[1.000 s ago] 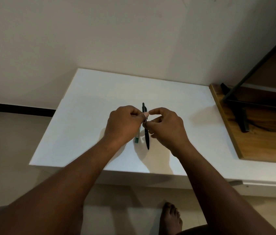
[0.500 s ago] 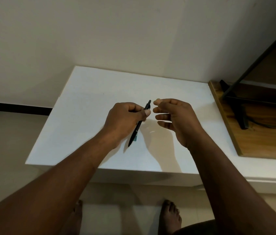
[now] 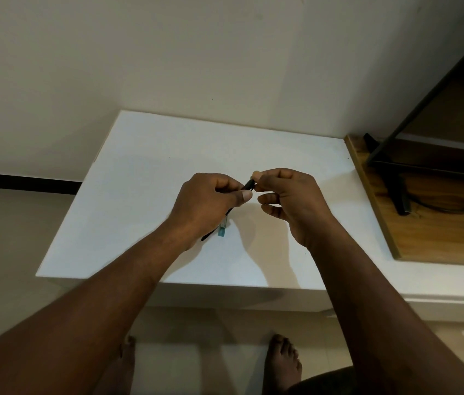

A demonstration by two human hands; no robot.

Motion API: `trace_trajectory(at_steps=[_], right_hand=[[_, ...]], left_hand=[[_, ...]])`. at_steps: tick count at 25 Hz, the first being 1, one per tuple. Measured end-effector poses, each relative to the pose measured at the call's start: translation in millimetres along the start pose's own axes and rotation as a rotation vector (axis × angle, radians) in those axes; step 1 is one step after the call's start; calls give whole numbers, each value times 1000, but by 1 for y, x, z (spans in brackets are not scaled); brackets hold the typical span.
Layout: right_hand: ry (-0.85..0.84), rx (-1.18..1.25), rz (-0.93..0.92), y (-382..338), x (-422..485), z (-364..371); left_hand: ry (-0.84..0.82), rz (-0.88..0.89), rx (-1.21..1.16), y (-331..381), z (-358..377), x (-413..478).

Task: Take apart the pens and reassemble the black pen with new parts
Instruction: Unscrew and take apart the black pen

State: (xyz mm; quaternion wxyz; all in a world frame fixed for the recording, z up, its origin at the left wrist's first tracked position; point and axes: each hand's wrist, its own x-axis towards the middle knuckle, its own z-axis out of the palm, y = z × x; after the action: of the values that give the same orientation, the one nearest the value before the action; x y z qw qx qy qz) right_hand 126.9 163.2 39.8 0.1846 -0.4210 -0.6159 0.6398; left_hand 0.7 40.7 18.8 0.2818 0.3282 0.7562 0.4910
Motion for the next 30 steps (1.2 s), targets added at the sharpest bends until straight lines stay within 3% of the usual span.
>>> trace_trajectory(at_steps=[6,11,18,27,30], right_hand=[[100,68,21,-1,3,-6],[-13,-16,72,0,2,-4],[76,-61,-64,3,4,1],[98,102,-14,8,6,4],[189,248,11,3,11,-11]], left_hand=[[0,-30,-15,-2,-1,2],[11,-15,-12,-5,-1,3],[-2,-3,8,-4,0,4],[-19,-23,19,1,0,3],[-16,-75,16,-2,-3,3]])
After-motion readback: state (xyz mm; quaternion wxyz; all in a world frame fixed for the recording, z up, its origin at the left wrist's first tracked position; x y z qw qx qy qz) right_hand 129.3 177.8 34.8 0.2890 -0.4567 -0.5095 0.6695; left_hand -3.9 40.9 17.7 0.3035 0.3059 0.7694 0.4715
